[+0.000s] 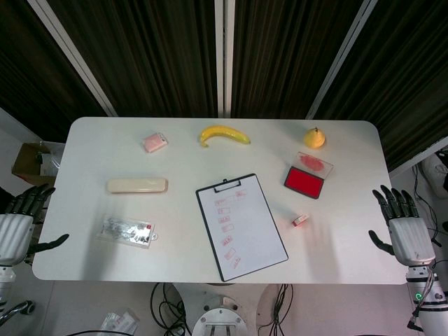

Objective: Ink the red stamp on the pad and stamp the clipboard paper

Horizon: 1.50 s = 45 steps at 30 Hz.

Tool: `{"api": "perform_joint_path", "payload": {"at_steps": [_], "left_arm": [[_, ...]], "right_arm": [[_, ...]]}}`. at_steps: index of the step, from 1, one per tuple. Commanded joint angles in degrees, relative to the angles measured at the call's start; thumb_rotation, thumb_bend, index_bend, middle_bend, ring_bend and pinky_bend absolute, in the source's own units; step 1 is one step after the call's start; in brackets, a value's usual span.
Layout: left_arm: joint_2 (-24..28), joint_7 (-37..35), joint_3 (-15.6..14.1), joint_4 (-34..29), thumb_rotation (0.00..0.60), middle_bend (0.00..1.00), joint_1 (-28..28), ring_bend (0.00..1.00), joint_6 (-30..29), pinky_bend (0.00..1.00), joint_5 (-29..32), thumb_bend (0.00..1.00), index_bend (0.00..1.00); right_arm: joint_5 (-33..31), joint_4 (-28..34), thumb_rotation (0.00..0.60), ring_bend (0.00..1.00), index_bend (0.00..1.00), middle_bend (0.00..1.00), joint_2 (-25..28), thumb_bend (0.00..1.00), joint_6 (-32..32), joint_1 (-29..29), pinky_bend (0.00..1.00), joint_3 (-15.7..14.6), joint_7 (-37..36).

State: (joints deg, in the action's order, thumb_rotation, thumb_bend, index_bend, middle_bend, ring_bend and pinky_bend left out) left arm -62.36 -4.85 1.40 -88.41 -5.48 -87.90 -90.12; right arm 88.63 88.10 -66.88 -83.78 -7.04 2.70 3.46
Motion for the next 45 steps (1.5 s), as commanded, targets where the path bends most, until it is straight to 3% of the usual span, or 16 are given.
{"api": "perform_joint_path", "payload": {"at_steps": [1, 13, 15, 17, 19, 20, 26, 36, 45], "left_arm": [[-0.17, 0.06, 0.03, 0.07, 0.484, 0.08, -0.04, 0.09, 0.08, 0.18, 0.04, 0.09, 0.11], [-0.27, -0.06, 0.13, 0.12, 0.483, 0.08, -0.18, 0.09, 0.06, 0.18, -0.16, 0.09, 0.11], [-0.26, -0.14, -0.04, 0.21, 0.483, 0.08, -0.13, 0.09, 0.21, 0.18, -0.16, 0.09, 0.11], [-0.31, -0.33, -0.22, 0.37, 0.483, 0.08, -0.06, 0.09, 0.51, 0.18, 0.03, 0.09, 0.11], [-0.52, -0.5, -0.38, 0.68, 0.484, 0.08, -0.01, 0.09, 0.75, 0.18, 0.12, 0.09, 0.11], [-0.69, -0.55, -0.4, 0.86, 0.485, 0.08, -0.05, 0.09, 0.86, 0.18, 0.13, 0.09, 0.11], [-1.44, -0.2, -0.42, 0.72, 0.485, 0.08, -0.6, 0.09, 1.23, 0.18, -0.54, 0.09, 0.11], [-1.58, 0.26, -0.63, 0.68, 0.484, 0.08, -0.81, 0.09, 2.07, 0.18, -0.17, 0.09, 0.11], [-1.94, -0.62, -0.74, 1.73, 0.486, 0.08, -0.83, 0.09, 2.37, 0.18, 0.08, 0.09, 0.11]], "right_arm": [[-0.07, -0.2, 0.6, 0.0, 0.0, 0.0, -0.04, 0.18, 0.24, -0.11, 0.0, 0.0, 0.08], [1.0, -0.74, 0.6, 0.0, 0.0, 0.0, -0.33, 0.18, 0.21, -0.64, 0.0, 0.01, -0.35], [2.93, -1.43, 0.6, 0.06, 0.0, 0.0, -0.91, 0.18, -1.11, -0.98, 0.17, 0.1, -1.41], [5.36, -2.82, 0.6, 0.3, 0.0, 0.01, -1.56, 0.18, -2.48, -1.37, 0.54, -0.13, -3.3], [7.46, -4.18, 0.6, 0.49, 0.0, 0.05, -1.73, 0.19, -2.15, -2.26, 0.71, -0.68, -2.81], [8.11, -4.32, 0.6, 0.55, 0.01, 0.09, -1.47, 0.19, -0.79, -2.93, 0.75, -1.17, -1.5], [9.59, -2.28, 0.6, 0.62, 0.2, 0.22, -1.58, 0.19, 6.8, -6.48, 0.78, -2.65, 7.64], [6.99, -5.6, 0.6, 0.67, 0.22, 0.23, -8.81, 0.19, 16.22, -12.46, 0.81, -1.38, 11.57], [4.45, -10.01, 0.6, 0.69, 0.29, 0.27, -14.35, 0.19, 19.83, -15.22, 0.82, -0.8, 13.05]]}}
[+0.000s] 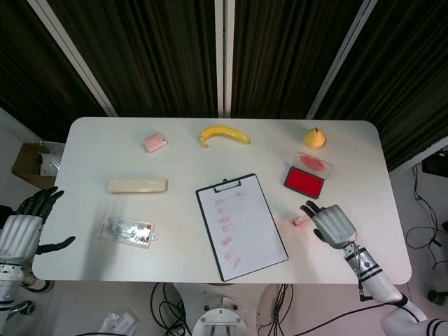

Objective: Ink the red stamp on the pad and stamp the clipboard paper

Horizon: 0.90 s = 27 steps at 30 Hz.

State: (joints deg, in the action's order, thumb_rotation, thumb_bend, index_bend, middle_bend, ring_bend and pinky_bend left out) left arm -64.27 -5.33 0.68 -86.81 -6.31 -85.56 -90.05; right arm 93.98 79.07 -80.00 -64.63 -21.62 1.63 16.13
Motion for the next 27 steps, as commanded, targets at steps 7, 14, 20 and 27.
{"api": "perform_joint_path", "payload": {"at_steps": [7, 14, 20, 27], "left_arm": [[0.05, -0.6, -0.17, 0.29, 0.485, 0.08, 0.12, 0.09, 0.0, 0.18, 0.06, 0.09, 0.11], [0.08, -1.04, -0.26, 0.66, 0.488, 0.08, 0.16, 0.09, -0.09, 0.18, -0.09, 0.09, 0.11], [-0.04, -1.22, -0.26, 0.9, 0.49, 0.08, 0.14, 0.09, -0.01, 0.18, 0.0, 0.09, 0.11], [-0.02, -1.6, -0.3, 1.23, 0.486, 0.08, 0.21, 0.09, 0.07, 0.18, 0.18, 0.09, 0.11]], "right_arm": [[-3.67, -4.1, 0.6, 0.71, 0.34, 0.3, -4.63, 0.19, 1.91, -1.49, 0.82, 0.81, -0.46], [-3.94, -6.54, 0.6, 0.72, 0.41, 0.37, -7.18, 0.19, 0.65, -1.9, 0.83, 0.78, -1.5], [-4.02, -7.45, 0.6, 0.72, 0.43, 0.38, -8.16, 0.21, 1.01, -2.61, 0.83, 0.31, -1.06], [-4.34, -8.89, 0.6, 0.72, 0.47, 0.4, -9.31, 0.23, 0.72, -3.07, 0.83, 0.12, -1.08]]}}
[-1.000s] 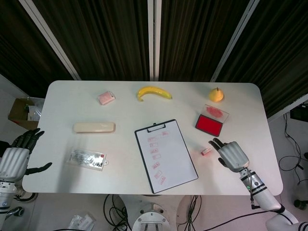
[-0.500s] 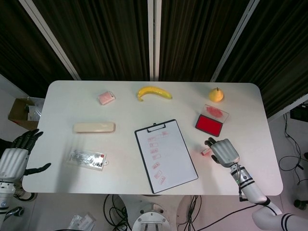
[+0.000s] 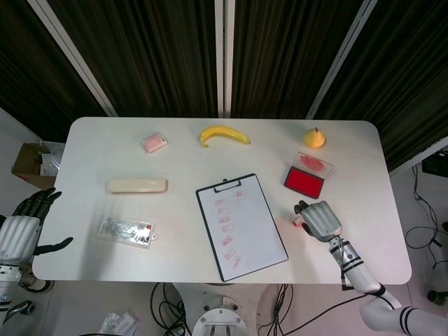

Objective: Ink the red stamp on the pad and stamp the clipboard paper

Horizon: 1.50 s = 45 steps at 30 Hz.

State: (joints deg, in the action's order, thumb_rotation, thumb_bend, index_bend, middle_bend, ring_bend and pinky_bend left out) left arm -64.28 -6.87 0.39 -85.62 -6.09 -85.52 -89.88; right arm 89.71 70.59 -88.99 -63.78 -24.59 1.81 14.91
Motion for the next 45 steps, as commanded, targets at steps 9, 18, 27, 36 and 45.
{"api": "perform_joint_path", "payload": {"at_steps": [9, 18, 27, 36, 45], "left_arm": [[-0.06, -0.45, -0.02, 0.47, 0.486, 0.08, 0.06, 0.09, 0.01, 0.18, 0.13, 0.09, 0.11], [0.1, -0.58, 0.03, 0.4, 0.488, 0.08, 0.07, 0.09, 0.0, 0.18, 0.19, 0.09, 0.11], [0.1, -0.73, 0.0, 0.45, 0.487, 0.08, 0.13, 0.09, -0.03, 0.18, 0.21, 0.09, 0.11], [0.19, -0.99, 0.02, 0.59, 0.488, 0.08, 0.25, 0.09, -0.25, 0.18, 0.18, 0.09, 0.11], [-0.09, -1.24, -0.02, 0.84, 0.488, 0.08, 0.31, 0.09, -0.41, 0.18, 0.05, 0.09, 0.11]], "right_arm": [[-0.86, -1.12, 0.6, 0.72, 0.49, 0.42, -1.07, 0.27, 0.23, -0.57, 0.83, -0.32, 0.82], [-1.54, -0.75, 0.6, 0.72, 0.52, 0.44, -1.14, 0.32, 0.92, -1.09, 0.83, -0.59, 1.58], [-1.53, -1.02, 0.6, 0.74, 0.58, 0.5, -1.21, 0.37, 0.55, -1.36, 0.83, -0.89, 1.82], [-1.47, 0.45, 0.6, 0.75, 0.61, 0.52, 0.75, 0.4, -1.23, -1.69, 0.84, 0.15, -0.1], [-7.16, -1.49, 0.6, 0.77, 0.65, 0.56, 2.18, 0.42, 0.89, -4.37, 0.85, 5.92, -2.49]]}}
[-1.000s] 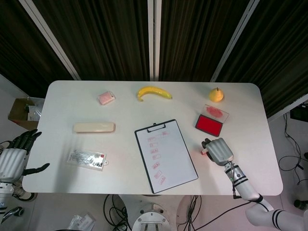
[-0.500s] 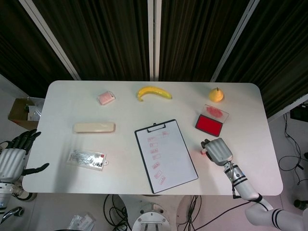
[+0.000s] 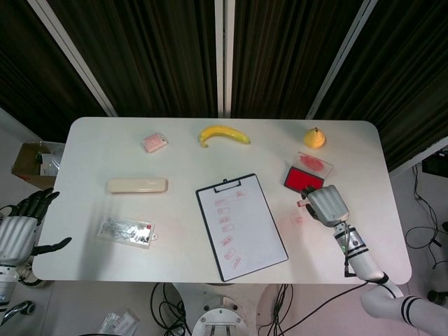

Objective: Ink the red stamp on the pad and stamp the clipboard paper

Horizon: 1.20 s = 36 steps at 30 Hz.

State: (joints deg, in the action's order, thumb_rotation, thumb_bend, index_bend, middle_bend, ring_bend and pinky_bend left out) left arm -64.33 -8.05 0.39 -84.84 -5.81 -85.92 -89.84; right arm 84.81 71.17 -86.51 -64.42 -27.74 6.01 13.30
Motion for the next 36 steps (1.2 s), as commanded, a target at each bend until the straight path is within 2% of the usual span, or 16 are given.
{"api": "perform_joint_path", "payload": {"at_steps": [1, 6, 12, 19, 36], "left_arm": [[-0.05, -0.1, -0.03, 0.11, 0.488, 0.08, 0.04, 0.09, 0.01, 0.18, 0.03, 0.09, 0.11], [-0.01, -0.33, -0.13, 0.45, 0.486, 0.08, 0.17, 0.09, 0.1, 0.18, 0.19, 0.09, 0.11], [0.0, -0.63, -0.08, 0.82, 0.49, 0.08, 0.16, 0.09, 0.37, 0.18, 0.48, 0.09, 0.11], [-0.06, -0.89, 0.08, 1.16, 0.485, 0.08, -0.07, 0.09, 0.63, 0.18, 0.57, 0.09, 0.11], [0.15, -0.97, 0.19, 1.24, 0.485, 0.08, -0.28, 0.09, 1.12, 0.18, 0.89, 0.09, 0.11]], "right_arm": [[-2.97, -3.19, 0.6, 0.77, 0.66, 0.56, -0.77, 0.42, 2.02, -1.62, 0.86, 2.25, -1.09], [-6.49, -10.43, 0.6, 0.82, 0.7, 0.6, -4.59, 0.42, 4.98, -3.45, 0.88, 3.99, -2.07], [-8.5, -15.29, 0.6, 0.82, 0.73, 0.62, -7.88, 0.43, 6.98, -4.67, 0.88, 4.48, -2.87], [-9.04, -17.65, 0.6, 0.82, 0.74, 0.63, -9.79, 0.43, 7.4, -5.7, 0.88, 4.79, -4.09], [-12.58, -22.33, 0.6, 0.83, 0.76, 0.64, -12.9, 0.44, 11.51, -8.68, 0.88, 5.95, -1.83]]}}
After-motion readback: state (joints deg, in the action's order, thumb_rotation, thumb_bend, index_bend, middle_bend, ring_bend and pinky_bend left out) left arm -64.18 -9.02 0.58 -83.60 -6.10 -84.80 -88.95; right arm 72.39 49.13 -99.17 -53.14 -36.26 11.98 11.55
